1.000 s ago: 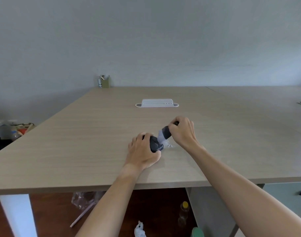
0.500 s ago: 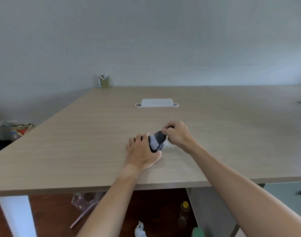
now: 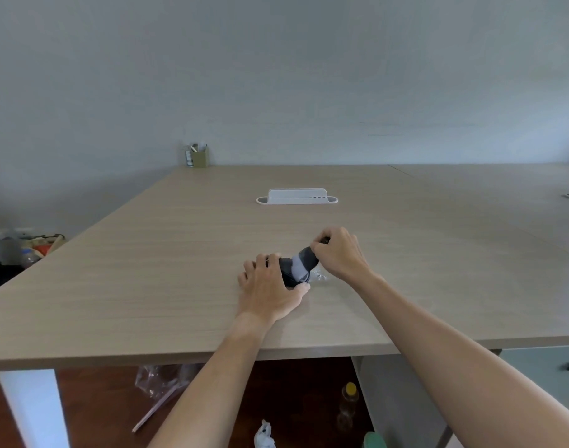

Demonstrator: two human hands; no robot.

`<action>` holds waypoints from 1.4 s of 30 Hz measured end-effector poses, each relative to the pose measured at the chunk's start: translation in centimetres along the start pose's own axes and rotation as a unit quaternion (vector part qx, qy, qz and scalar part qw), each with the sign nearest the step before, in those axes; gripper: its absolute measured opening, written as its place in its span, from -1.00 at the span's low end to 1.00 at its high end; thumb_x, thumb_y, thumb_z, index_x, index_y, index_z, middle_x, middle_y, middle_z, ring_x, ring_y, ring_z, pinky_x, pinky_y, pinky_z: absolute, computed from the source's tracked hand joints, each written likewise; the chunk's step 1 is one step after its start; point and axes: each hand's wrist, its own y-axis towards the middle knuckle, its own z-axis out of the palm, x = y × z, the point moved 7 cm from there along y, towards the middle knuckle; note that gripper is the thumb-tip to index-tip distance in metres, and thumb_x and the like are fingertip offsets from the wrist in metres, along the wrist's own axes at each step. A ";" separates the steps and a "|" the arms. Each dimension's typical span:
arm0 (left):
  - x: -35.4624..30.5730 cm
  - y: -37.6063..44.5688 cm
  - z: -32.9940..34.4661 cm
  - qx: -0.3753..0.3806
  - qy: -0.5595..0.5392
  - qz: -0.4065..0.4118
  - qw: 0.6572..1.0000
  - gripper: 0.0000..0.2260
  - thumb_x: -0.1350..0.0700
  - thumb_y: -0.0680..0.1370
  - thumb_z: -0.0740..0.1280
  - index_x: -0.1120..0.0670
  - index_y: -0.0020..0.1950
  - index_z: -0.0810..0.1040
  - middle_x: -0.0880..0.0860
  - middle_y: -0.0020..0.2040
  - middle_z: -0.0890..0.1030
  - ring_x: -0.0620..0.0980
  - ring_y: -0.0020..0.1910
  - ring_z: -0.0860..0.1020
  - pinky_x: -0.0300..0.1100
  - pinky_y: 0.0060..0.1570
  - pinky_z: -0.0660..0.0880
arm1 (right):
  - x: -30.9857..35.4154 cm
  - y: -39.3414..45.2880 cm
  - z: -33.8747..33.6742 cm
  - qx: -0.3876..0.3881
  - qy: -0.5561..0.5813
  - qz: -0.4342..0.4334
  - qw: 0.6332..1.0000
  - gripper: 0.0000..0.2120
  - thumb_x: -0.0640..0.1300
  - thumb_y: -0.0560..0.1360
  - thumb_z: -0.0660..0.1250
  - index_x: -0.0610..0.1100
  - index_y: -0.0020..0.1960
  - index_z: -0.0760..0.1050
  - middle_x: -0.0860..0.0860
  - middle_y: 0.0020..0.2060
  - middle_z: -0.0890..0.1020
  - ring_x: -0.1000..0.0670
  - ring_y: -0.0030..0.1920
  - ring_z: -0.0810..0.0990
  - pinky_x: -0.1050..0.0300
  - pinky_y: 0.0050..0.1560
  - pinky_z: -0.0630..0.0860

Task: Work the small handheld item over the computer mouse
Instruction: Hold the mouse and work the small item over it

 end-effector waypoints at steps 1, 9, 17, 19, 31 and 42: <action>0.0 0.0 0.1 0.001 0.004 0.001 1.000 -0.32 -0.34 0.37 0.30 0.00 0.36 0.34 -0.02 0.31 0.39 0.09 0.24 0.32 -0.05 0.22 0.26 | -0.1 0.1 -0.5 -0.030 -0.016 0.004 0.999 -0.77 -0.32 0.35 0.20 -0.36 -0.19 0.62 -0.20 -0.22 0.70 -0.21 -0.10 0.61 0.03 -0.27 0.55; 0.1 0.1 0.1 -0.005 0.023 -0.012 1.000 -0.35 -0.28 0.39 0.30 0.02 0.38 0.32 0.02 0.32 0.41 0.12 0.26 0.32 0.00 0.23 0.26 | 0.5 0.0 0.0 0.009 0.066 0.018 0.998 -0.84 -0.28 0.39 0.26 -0.24 -0.25 0.62 0.00 -0.39 0.59 -0.06 -0.28 0.49 0.17 -0.33 0.40; 0.1 0.2 0.1 0.004 -0.026 -0.001 1.000 -0.51 -0.10 0.45 0.31 0.03 0.33 0.34 -0.04 0.33 0.42 0.05 0.33 0.32 -0.03 0.29 0.19 | 0.6 0.3 -1.0 -0.100 0.012 0.001 0.995 -0.81 -0.29 0.40 0.21 -0.31 -0.16 0.59 -0.11 -0.25 0.66 -0.15 -0.16 0.56 0.10 -0.32 0.47; 0.2 0.3 0.1 0.008 -0.028 -0.004 1.000 -0.53 -0.06 0.45 0.32 0.03 0.32 0.35 -0.02 0.31 0.42 0.06 0.33 0.32 -0.02 0.29 0.20 | 1.4 0.2 -0.4 -0.065 0.049 -0.002 0.997 -0.83 -0.27 0.43 0.25 -0.26 -0.15 0.63 -0.01 -0.33 0.60 -0.08 -0.20 0.52 0.19 -0.37 0.37; 0.4 0.4 -0.2 0.006 -0.056 -0.023 0.998 -0.65 0.04 0.43 0.32 0.03 0.19 0.38 -0.03 0.18 0.47 0.05 0.25 0.37 -0.05 0.23 0.21 | 1.2 0.6 0.2 -0.041 0.056 0.018 0.997 -0.80 -0.28 0.39 0.24 -0.29 -0.19 0.65 -0.08 -0.35 0.63 -0.08 -0.26 0.52 0.16 -0.40 0.38; 1.0 0.3 -0.6 0.003 -0.126 -0.052 0.991 -0.46 0.06 0.39 0.38 0.03 0.35 0.33 -0.02 0.25 0.47 0.07 0.33 0.37 -0.04 0.30 0.21 | 1.3 1.1 -0.5 -0.078 0.002 0.002 0.997 -0.76 -0.33 0.32 0.19 -0.43 -0.20 0.60 -0.31 -0.24 0.68 -0.30 -0.23 0.57 -0.03 -0.34 0.50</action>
